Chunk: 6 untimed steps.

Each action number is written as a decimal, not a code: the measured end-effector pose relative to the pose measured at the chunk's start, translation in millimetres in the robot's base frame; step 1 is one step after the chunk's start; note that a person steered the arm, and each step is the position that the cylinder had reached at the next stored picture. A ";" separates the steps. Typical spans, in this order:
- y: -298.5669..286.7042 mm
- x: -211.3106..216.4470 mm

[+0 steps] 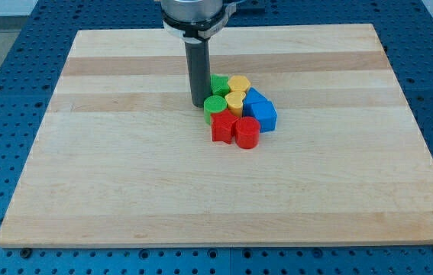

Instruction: Push green star into top left of yellow heart

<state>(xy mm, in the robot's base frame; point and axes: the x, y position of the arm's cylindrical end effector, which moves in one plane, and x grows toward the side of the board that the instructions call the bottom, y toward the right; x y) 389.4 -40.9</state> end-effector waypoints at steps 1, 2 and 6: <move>-8.0 -0.2; -22.6 -24.1; 0.5 -34.2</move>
<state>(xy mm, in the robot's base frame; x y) 355.2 -40.3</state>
